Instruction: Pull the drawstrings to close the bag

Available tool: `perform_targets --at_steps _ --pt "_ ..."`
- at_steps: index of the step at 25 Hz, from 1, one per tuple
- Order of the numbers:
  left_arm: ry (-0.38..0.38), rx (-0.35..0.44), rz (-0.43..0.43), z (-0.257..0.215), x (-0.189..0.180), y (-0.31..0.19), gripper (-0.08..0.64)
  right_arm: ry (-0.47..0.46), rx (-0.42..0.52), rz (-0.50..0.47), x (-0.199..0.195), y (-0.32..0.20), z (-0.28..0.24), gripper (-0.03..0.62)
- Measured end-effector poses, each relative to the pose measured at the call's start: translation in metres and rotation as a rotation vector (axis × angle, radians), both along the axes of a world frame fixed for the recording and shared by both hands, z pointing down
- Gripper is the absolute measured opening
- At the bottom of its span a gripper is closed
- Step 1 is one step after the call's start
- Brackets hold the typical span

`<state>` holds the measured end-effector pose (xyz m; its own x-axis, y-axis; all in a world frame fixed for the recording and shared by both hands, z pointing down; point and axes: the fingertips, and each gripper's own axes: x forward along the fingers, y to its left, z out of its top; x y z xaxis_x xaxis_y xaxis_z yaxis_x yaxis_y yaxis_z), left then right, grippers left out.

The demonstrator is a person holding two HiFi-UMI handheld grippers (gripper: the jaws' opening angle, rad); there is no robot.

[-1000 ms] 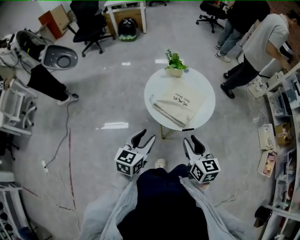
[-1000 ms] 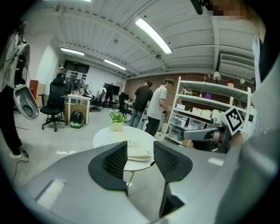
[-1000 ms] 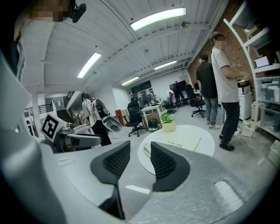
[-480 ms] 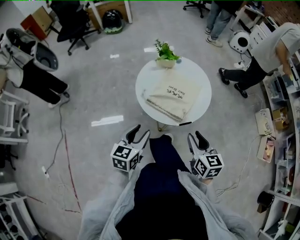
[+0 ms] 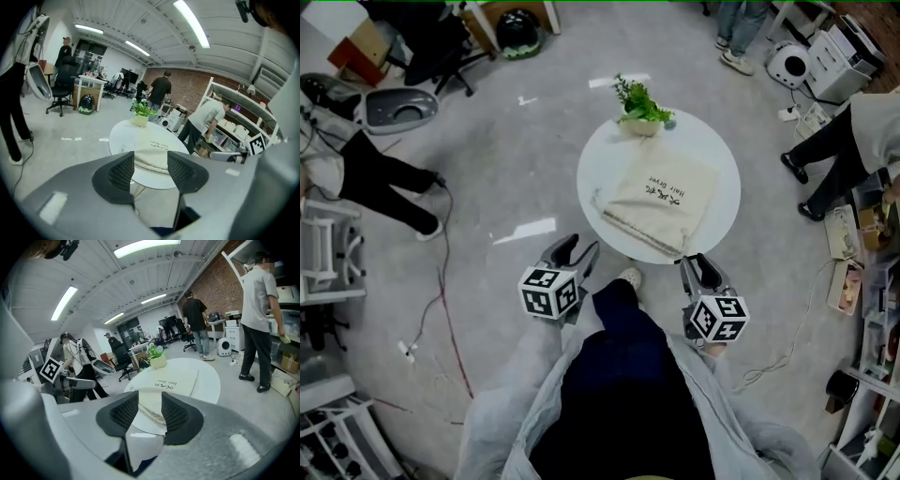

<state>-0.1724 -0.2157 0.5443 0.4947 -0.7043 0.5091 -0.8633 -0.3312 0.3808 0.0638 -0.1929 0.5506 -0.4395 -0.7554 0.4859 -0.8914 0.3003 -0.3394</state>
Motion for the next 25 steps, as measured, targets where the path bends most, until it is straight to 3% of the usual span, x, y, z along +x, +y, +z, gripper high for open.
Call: perform_targets --at_steps 5,15,25 --pt "0.109 -0.119 -0.095 0.027 -0.016 -0.062 0.249 -0.01 -0.103 0.124 0.01 -0.019 0.032 0.159" --pt "0.108 -0.362 -0.153 0.101 -0.015 -0.123 0.275 -0.196 -0.297 0.356 0.033 -0.039 0.081 0.199" --pt "0.026 -0.434 -0.132 0.129 0.003 -0.133 0.264 -0.192 -0.408 0.339 0.023 -0.043 0.113 0.201"
